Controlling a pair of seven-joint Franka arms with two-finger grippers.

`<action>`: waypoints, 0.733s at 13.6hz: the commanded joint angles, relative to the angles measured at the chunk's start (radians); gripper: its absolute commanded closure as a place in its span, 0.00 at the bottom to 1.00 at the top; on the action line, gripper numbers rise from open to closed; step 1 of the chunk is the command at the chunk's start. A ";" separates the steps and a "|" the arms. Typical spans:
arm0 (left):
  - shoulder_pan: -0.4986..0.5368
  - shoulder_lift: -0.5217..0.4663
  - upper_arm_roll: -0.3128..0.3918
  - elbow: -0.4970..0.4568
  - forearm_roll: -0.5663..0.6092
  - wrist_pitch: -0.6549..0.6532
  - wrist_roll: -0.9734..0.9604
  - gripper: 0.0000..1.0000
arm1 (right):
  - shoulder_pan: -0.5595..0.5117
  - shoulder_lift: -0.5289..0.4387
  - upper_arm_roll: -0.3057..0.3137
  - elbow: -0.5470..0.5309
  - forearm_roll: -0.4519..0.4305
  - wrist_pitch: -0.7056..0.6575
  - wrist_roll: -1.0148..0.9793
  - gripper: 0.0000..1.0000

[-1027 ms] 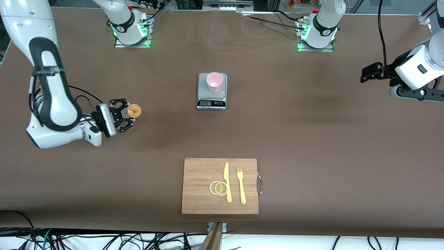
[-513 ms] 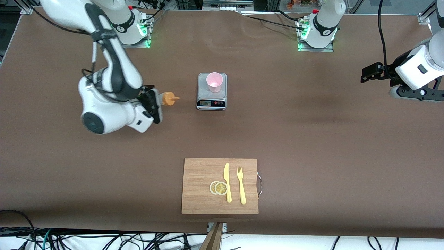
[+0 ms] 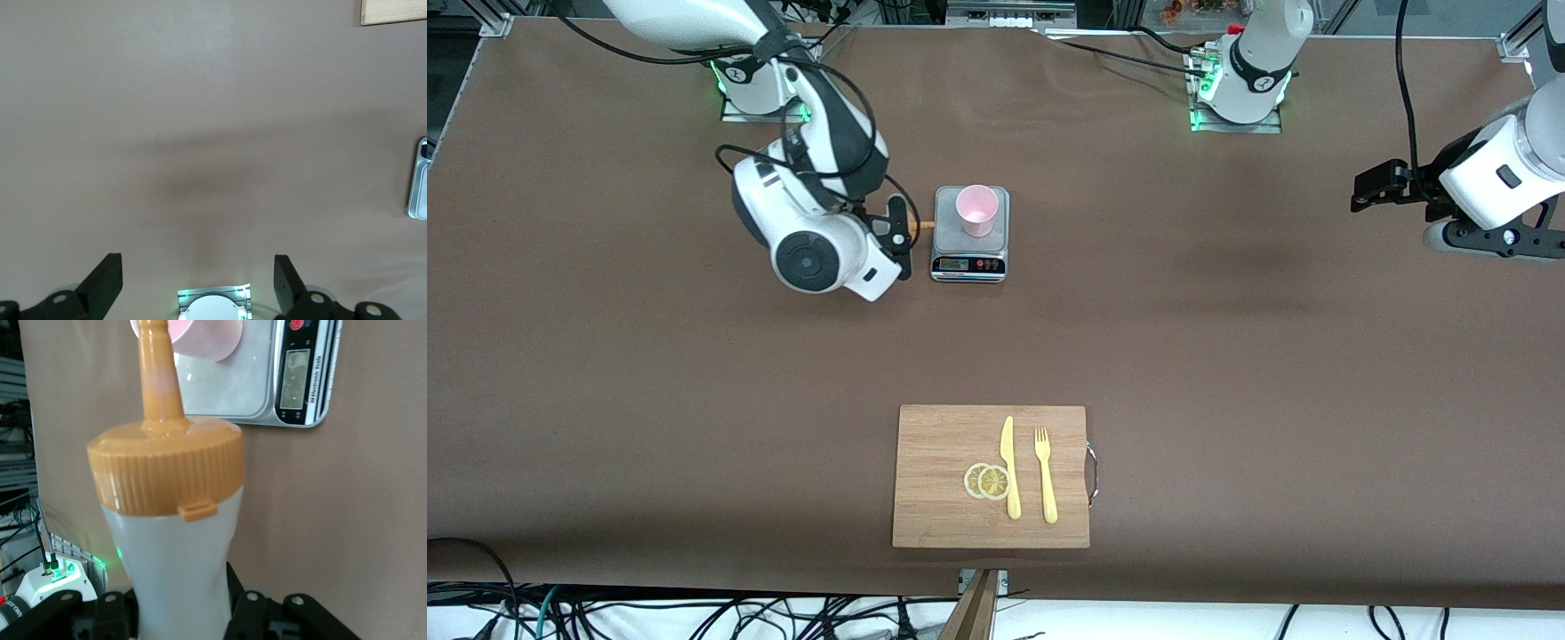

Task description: Add sauce to pink cup with both arms

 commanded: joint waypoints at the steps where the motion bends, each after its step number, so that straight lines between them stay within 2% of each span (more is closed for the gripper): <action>1: -0.006 0.017 0.000 0.037 0.032 -0.026 0.024 0.00 | 0.076 -0.020 0.003 -0.013 -0.078 -0.012 0.102 0.97; 5: -0.006 0.017 0.002 0.037 0.034 -0.025 0.024 0.00 | 0.160 -0.002 0.010 -0.016 -0.157 -0.012 0.208 0.97; 10: -0.004 0.016 0.003 0.037 0.032 -0.026 0.024 0.00 | 0.199 0.024 0.021 -0.016 -0.233 -0.050 0.283 0.97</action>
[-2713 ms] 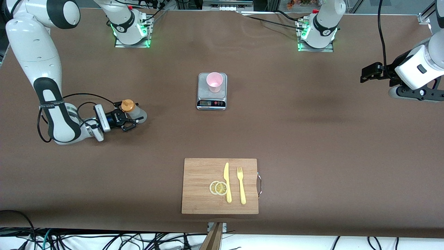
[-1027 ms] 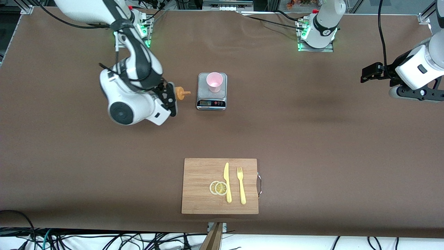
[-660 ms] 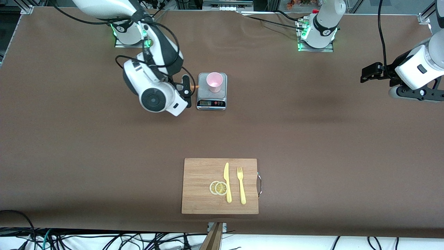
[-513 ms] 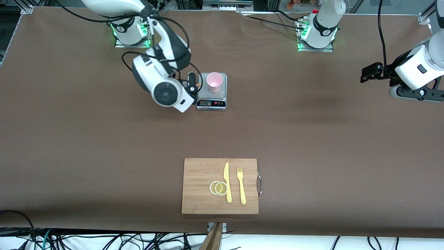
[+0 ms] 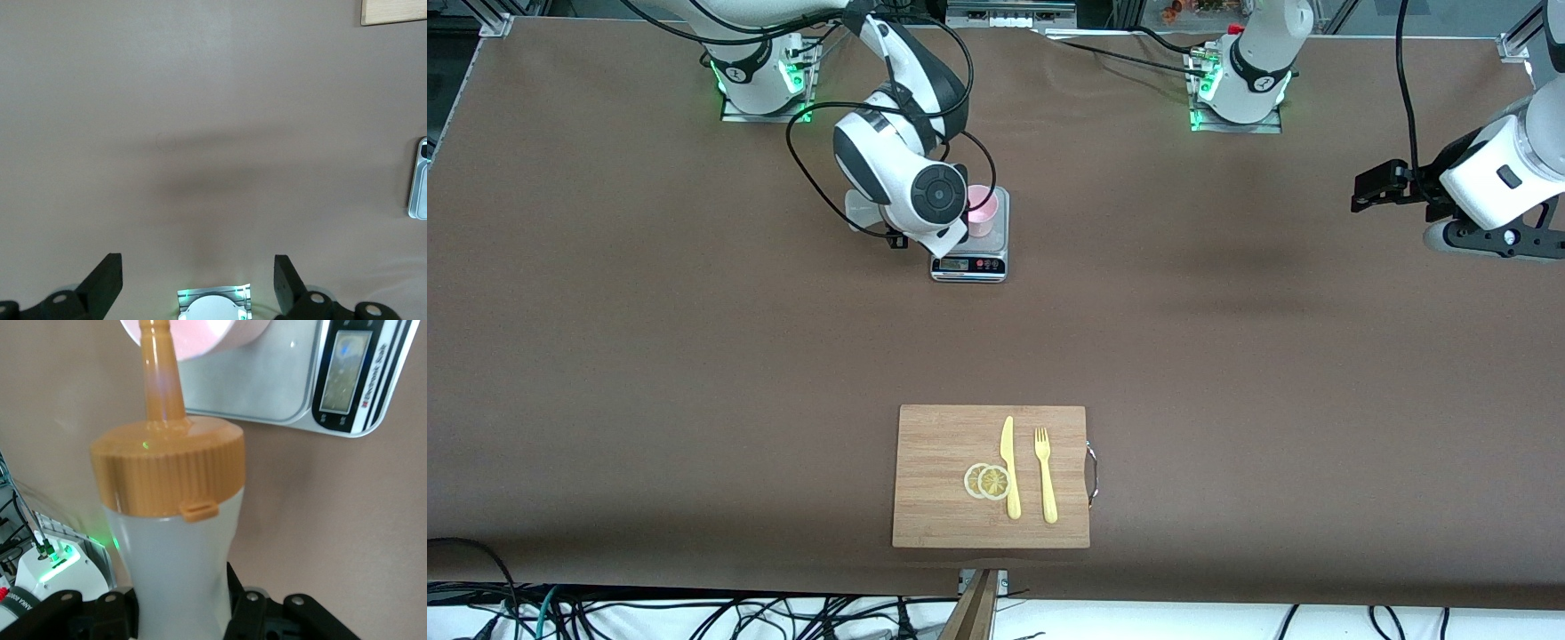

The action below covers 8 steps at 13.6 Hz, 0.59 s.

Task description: Add sauce to pink cup with both arms

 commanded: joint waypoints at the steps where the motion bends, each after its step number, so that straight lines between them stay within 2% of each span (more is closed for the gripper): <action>1: -0.006 0.015 0.002 0.037 0.032 -0.026 0.023 0.00 | 0.011 0.010 0.030 0.006 -0.061 -0.028 0.062 0.97; 8: -0.006 0.015 0.002 0.037 0.031 -0.026 0.023 0.00 | 0.029 0.027 0.081 0.020 -0.152 -0.086 0.142 0.97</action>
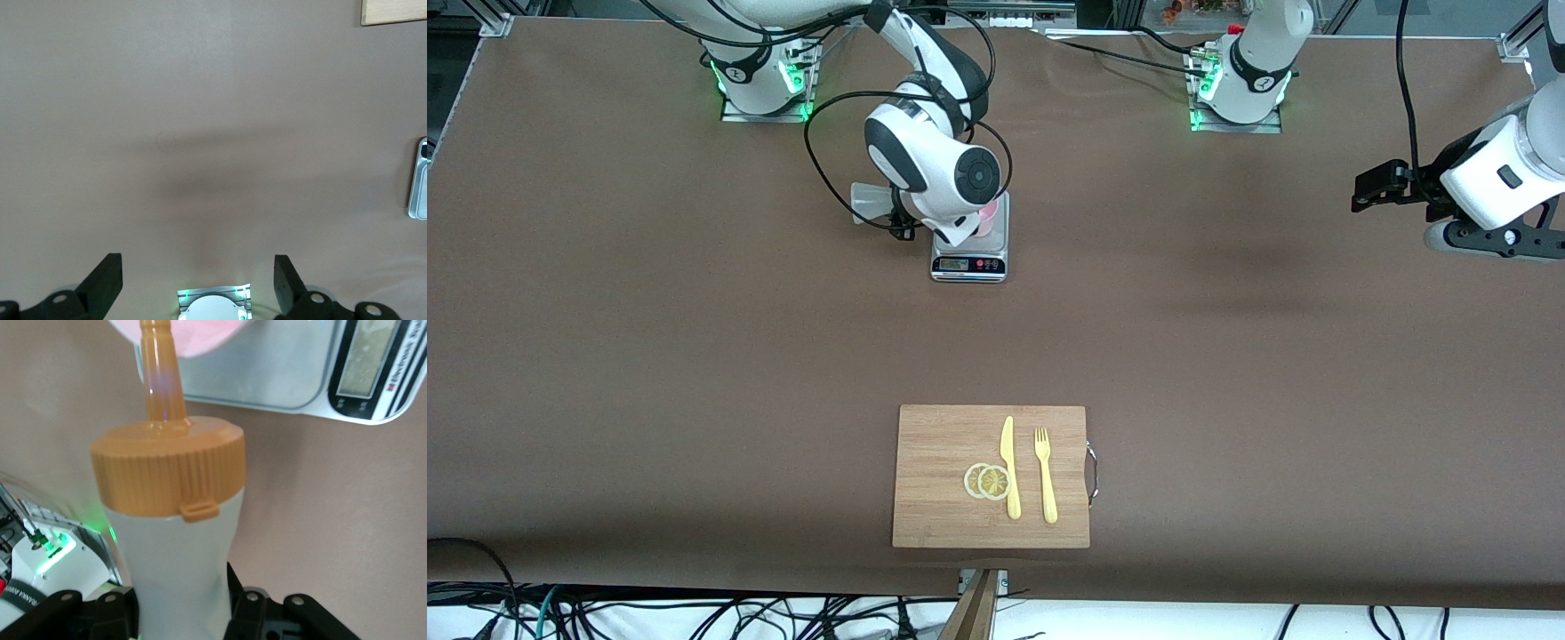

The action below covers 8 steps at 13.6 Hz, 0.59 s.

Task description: Add sauce to pink cup with both arms

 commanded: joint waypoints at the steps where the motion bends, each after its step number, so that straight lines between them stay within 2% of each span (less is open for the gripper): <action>1: -0.006 0.015 0.000 0.037 0.031 -0.026 0.023 0.00 | 0.000 0.000 0.030 0.023 -0.037 -0.046 0.019 0.97; 8: -0.005 0.015 0.002 0.037 0.029 -0.026 0.023 0.00 | -0.012 0.012 0.037 0.050 -0.051 -0.049 0.011 0.97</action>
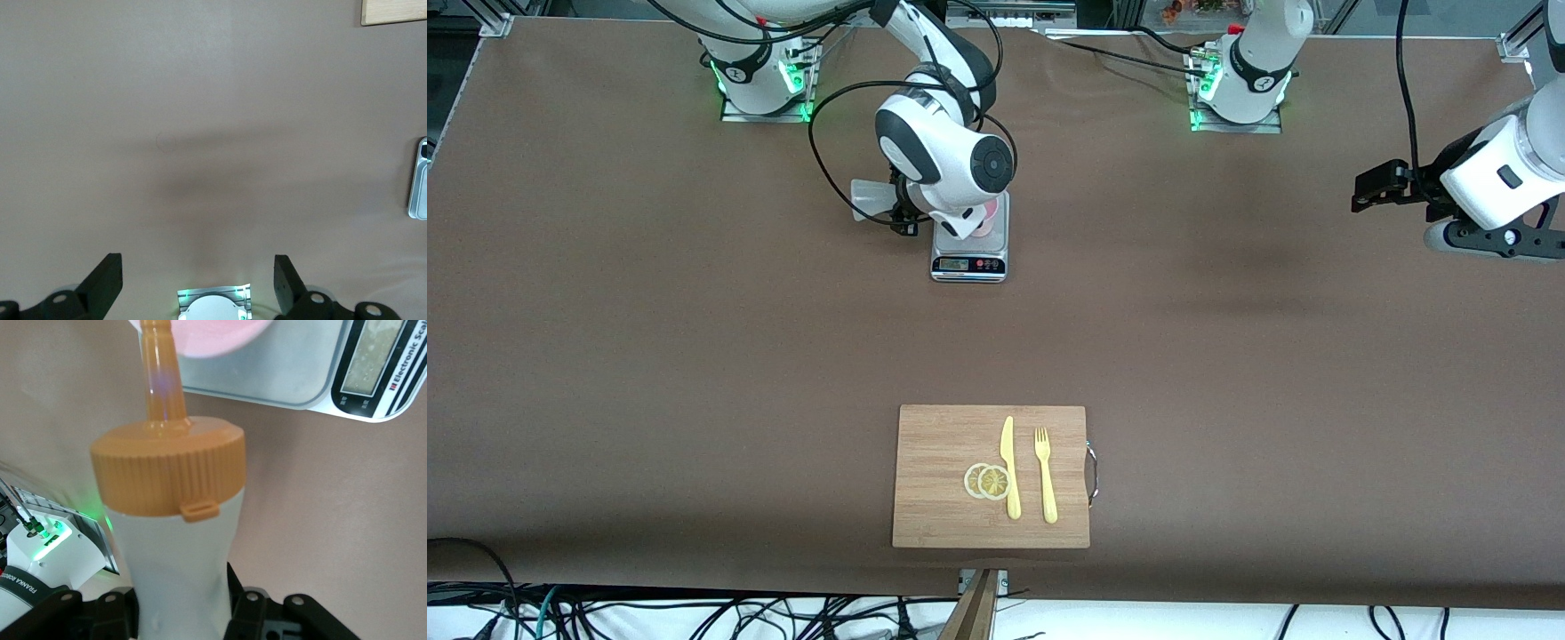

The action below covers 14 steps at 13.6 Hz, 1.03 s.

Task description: Add sauce to pink cup with both arms

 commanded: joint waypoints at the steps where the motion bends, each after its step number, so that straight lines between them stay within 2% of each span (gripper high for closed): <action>1: -0.006 0.015 0.002 0.037 0.028 -0.026 0.023 0.00 | -0.033 0.005 0.017 0.028 -0.007 -0.014 -0.003 0.97; 4: -0.005 0.015 0.002 0.037 0.028 -0.026 0.023 0.00 | -0.118 -0.006 0.017 0.017 0.143 0.116 -0.097 0.97; 8: -0.006 0.017 0.002 0.037 0.028 -0.026 0.023 0.00 | -0.206 -0.045 0.017 -0.004 0.244 0.190 -0.235 0.97; 11: -0.006 0.015 0.002 0.037 0.026 -0.026 0.023 0.00 | -0.345 -0.102 0.017 -0.110 0.383 0.334 -0.435 0.97; 14: -0.006 0.015 0.002 0.037 0.025 -0.026 0.023 0.00 | -0.503 -0.128 0.016 -0.132 0.570 0.340 -0.643 0.97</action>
